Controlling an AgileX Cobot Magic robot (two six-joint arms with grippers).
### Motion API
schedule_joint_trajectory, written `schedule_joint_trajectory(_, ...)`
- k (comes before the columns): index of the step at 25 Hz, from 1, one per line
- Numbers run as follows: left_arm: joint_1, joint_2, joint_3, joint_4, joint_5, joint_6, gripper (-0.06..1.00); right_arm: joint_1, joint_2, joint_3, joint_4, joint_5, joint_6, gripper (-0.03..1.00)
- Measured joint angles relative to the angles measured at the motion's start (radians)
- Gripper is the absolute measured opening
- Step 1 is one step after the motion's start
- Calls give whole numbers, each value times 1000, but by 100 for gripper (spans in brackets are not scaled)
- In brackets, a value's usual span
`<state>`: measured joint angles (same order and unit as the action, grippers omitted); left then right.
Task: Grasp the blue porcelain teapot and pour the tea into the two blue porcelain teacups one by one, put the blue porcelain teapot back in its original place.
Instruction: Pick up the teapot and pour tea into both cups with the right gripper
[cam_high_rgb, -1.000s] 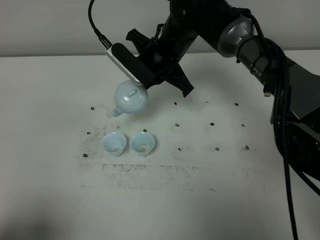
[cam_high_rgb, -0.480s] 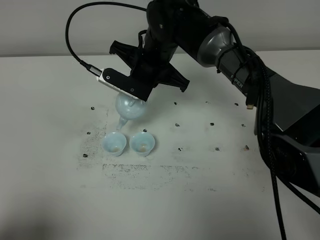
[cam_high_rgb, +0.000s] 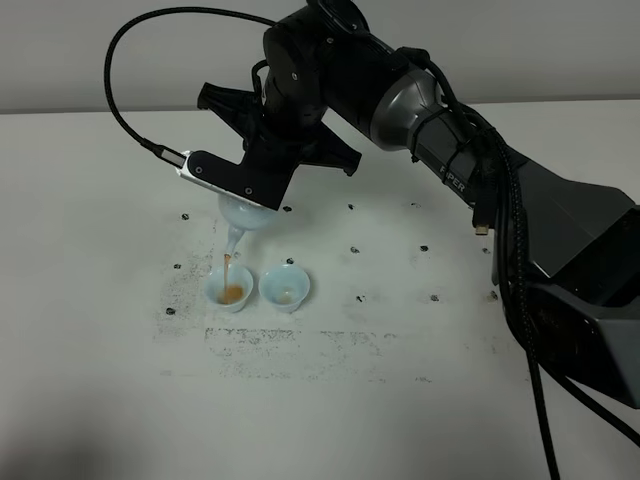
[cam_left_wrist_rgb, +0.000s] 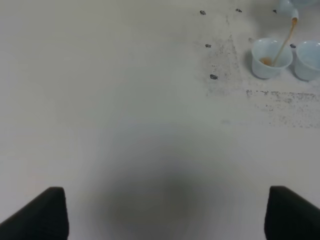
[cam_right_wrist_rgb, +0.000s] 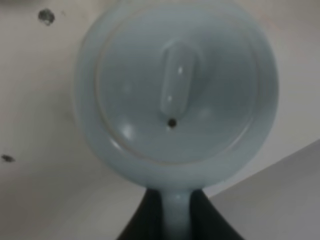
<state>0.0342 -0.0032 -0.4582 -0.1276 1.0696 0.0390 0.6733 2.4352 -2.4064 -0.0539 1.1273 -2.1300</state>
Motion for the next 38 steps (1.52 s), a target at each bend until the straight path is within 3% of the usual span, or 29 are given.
schedule_joint_trajectory(16, 0, 0, 0, 0, 0, 0, 76, -1, 5, 0, -80, -21, 52, 5)
schedule_joint_trajectory(38, 0, 0, 0, 0, 0, 0, 76, -1, 5, 0, -84, -21, 70, 5)
